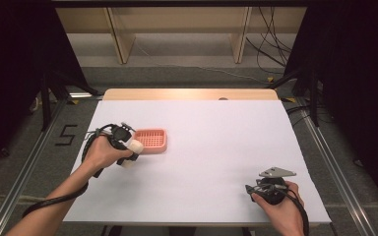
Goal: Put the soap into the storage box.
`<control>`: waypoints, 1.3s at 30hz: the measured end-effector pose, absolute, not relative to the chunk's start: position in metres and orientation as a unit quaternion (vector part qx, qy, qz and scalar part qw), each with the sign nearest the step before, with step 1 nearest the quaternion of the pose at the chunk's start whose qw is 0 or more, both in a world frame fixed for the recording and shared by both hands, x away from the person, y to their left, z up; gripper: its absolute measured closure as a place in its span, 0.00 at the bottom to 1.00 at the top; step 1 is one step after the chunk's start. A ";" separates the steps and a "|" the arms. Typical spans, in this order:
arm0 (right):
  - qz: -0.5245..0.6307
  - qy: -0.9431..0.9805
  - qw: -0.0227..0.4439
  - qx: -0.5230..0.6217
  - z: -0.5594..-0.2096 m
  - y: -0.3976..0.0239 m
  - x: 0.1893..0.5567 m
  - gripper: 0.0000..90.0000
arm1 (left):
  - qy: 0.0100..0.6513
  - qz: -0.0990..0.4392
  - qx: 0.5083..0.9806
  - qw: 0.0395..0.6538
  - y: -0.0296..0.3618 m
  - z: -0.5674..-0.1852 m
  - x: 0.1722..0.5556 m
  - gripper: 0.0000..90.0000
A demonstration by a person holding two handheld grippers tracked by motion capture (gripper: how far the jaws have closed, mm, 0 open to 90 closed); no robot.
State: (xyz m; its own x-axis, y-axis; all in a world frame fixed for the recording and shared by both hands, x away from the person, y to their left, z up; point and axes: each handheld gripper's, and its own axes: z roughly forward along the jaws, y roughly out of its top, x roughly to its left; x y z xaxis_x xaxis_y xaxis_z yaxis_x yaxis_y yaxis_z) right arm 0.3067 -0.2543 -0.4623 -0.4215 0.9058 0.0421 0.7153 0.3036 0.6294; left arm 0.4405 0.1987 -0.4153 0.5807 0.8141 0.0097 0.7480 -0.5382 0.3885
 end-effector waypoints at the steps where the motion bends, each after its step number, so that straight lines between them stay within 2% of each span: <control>1: 0.293 0.790 0.160 0.514 -0.462 -0.254 0.306 0.59 | 0.443 0.097 0.874 0.176 0.198 -0.415 0.442 0.55; 9: 0.295 0.793 0.166 0.507 -0.463 -0.259 0.304 0.59 | 0.421 0.108 0.885 0.166 0.194 -0.412 0.448 0.55; 13: 0.294 0.789 0.155 0.516 -0.462 -0.259 0.302 0.59 | 0.401 0.110 0.895 0.161 0.193 -0.412 0.452 0.55; 16: 0.296 0.790 0.171 0.510 -0.463 -0.260 0.302 0.59 | 0.392 0.111 0.899 0.160 0.191 -0.412 0.455 0.55; 39: 0.293 0.784 0.176 0.518 -0.462 -0.264 0.296 0.59 | 0.323 0.131 0.926 0.145 0.183 -0.405 0.471 0.55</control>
State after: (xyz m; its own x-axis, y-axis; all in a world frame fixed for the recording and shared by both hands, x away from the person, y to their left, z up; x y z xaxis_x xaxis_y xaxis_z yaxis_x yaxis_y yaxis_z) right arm 0.2961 -0.2644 -0.4618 -0.4018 0.9153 0.0272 0.7091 0.2922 0.6417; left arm 0.4711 0.1831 -0.4047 0.7571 0.6361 0.1493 0.5597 -0.7492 0.3541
